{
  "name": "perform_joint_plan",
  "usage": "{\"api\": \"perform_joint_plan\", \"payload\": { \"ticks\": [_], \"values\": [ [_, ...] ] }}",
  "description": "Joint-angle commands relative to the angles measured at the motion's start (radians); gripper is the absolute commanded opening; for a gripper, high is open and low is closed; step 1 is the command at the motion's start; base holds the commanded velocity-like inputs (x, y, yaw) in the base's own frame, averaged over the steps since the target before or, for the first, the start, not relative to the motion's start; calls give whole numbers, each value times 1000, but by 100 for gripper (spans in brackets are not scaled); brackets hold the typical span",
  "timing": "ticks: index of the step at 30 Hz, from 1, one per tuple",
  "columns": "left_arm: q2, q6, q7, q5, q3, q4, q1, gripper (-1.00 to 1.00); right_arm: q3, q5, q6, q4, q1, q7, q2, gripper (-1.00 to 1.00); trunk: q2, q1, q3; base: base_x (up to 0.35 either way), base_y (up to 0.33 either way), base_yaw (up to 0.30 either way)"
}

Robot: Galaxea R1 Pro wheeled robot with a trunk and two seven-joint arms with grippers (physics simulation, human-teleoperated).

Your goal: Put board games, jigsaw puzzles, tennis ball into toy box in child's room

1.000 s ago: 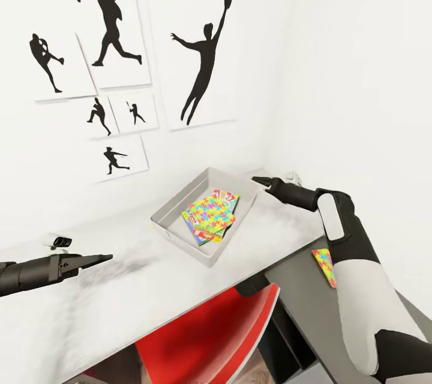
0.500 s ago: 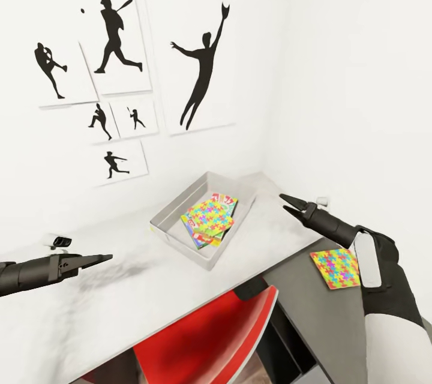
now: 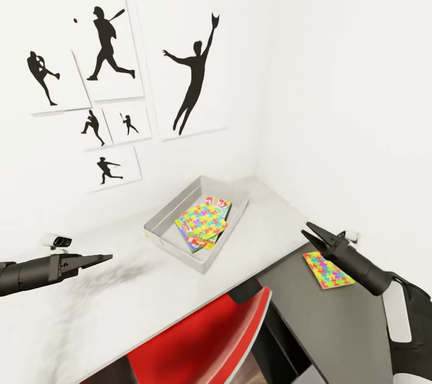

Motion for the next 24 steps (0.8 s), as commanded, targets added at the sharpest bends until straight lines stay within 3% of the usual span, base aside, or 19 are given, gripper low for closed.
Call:
{"api": "perform_joint_plan", "payload": {
  "ticks": [1,6,10,15,24],
  "values": [
    [1,11,-4,0,0,0,-1,100,-3,-2,-7,0,12,6,0,100,-2,1,0,0,0,-113],
    [1,11,-4,0,0,0,-1,100,-9,-6,-62,0,82,34,0,100,-2,1,8,0,0,-123],
    [1,11,-4,0,1,0,-1,100,-11,-7,-113,1,133,99,0,100,-2,1,14,0,0,-139],
    [0,11,-4,0,0,0,-1,100,-11,-6,-156,2,156,163,2,100,-2,1,22,0,0,-157],
    [1,11,-4,0,1,0,-1,100,-10,2,-176,5,164,181,14,100,-2,1,32,0,0,-140]
  ]
}}
